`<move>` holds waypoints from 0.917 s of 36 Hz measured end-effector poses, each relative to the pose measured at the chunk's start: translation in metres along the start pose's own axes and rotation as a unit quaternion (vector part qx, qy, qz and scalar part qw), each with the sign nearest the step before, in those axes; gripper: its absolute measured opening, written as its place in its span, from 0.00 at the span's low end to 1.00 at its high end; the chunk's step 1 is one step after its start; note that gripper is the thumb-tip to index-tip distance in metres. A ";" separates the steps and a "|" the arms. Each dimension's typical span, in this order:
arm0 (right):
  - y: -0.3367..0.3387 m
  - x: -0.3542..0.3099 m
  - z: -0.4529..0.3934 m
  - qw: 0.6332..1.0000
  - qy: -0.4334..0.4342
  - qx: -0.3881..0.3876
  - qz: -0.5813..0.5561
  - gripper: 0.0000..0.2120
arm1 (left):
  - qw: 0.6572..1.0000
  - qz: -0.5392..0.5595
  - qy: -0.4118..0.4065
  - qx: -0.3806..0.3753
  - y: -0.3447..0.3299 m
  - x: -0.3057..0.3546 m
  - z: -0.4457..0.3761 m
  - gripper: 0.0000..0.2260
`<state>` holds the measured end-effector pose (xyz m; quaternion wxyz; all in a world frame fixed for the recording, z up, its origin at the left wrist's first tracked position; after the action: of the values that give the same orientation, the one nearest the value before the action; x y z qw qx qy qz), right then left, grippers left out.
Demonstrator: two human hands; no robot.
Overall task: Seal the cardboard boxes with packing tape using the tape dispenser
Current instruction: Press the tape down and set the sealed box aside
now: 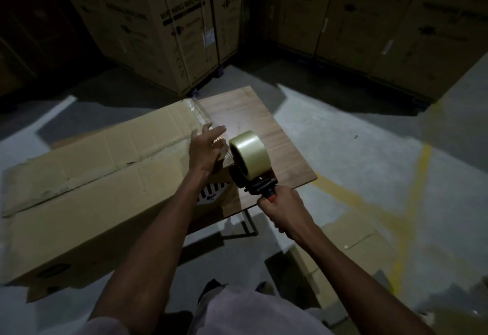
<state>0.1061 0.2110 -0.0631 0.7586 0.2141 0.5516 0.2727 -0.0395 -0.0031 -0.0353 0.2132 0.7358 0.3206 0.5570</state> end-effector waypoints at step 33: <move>-0.020 0.061 -0.001 0.938 -0.175 0.287 -0.087 0.20 | 0.949 -0.251 -0.087 -0.170 -0.032 0.012 0.038 0.31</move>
<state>0.1234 0.2358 -0.1197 0.7702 0.4181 0.4817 -0.0057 -0.0083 0.0297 -0.0593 0.4951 0.6299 0.3752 0.4662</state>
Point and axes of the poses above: each hand's wrist, its own z-axis away from the middle knuckle, its own y-axis out of the back of the hand, x = y × z, the point moved 7 cm from there along -z, towards the middle knuckle
